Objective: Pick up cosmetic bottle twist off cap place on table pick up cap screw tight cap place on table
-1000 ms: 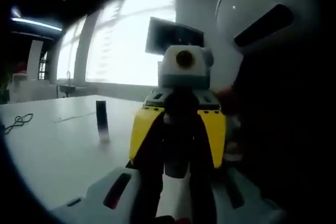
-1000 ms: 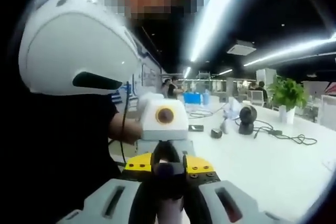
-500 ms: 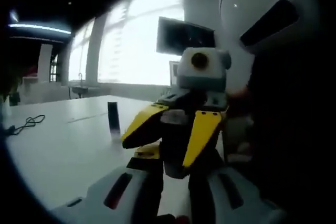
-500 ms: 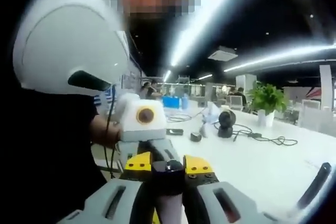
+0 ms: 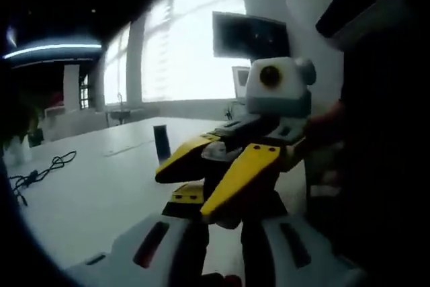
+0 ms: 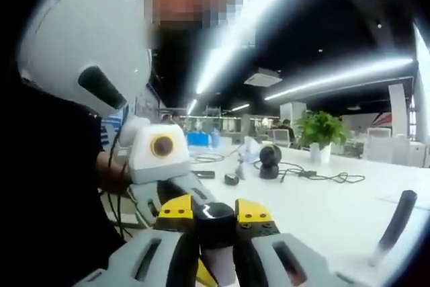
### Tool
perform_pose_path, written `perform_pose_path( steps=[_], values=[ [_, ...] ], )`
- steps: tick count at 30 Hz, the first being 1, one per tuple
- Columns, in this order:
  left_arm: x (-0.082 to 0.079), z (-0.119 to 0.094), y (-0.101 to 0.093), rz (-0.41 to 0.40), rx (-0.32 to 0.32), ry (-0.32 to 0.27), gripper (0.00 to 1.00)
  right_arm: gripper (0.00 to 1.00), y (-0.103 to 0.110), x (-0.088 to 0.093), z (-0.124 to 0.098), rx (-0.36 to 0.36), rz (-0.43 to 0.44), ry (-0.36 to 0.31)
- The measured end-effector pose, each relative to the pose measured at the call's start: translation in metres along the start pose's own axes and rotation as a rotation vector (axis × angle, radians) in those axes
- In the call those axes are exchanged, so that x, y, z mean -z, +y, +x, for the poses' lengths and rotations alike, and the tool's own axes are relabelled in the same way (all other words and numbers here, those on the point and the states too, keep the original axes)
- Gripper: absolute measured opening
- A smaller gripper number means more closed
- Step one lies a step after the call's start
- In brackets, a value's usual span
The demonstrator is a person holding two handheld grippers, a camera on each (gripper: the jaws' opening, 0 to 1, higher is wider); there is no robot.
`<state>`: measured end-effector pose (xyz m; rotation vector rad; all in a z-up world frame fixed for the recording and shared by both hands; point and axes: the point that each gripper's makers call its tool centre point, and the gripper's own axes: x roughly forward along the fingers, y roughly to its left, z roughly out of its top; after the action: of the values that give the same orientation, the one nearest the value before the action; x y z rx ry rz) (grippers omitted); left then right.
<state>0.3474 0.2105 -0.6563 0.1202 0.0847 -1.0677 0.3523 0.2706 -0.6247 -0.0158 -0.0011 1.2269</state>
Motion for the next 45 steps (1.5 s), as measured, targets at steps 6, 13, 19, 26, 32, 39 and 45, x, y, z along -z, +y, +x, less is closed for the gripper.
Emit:
perform_pose_path(
  steps=[6,13,19,26,32,39,45],
  values=[
    [0.009,0.000,0.007,-0.009,-0.046,0.016,0.04,0.11,-0.015,0.006,0.001,0.113,-0.009,-0.009],
    [0.010,-0.001,0.007,-0.022,-0.010,0.004,0.07,0.12,-0.014,0.005,0.000,0.136,-0.045,-0.013],
    [-0.004,-0.011,0.011,-0.165,0.160,-0.156,0.10,0.12,-0.002,-0.010,0.002,-0.017,0.077,-0.060],
    [-0.015,-0.010,-0.003,-0.187,0.273,-0.168,0.09,0.12,0.016,-0.019,0.008,-0.164,0.026,-0.064],
    [-0.024,-0.012,-0.012,-0.143,0.266,-0.149,0.05,0.13,0.023,-0.025,0.009,-0.202,0.049,-0.092],
    [-0.019,-0.009,-0.020,-0.146,0.319,-0.141,0.06,0.13,0.038,-0.015,0.005,-0.285,0.048,-0.005],
    [-0.016,-0.006,-0.024,-0.132,0.353,-0.119,0.06,0.15,0.036,-0.011,0.000,-0.330,0.003,0.025]
  ],
)
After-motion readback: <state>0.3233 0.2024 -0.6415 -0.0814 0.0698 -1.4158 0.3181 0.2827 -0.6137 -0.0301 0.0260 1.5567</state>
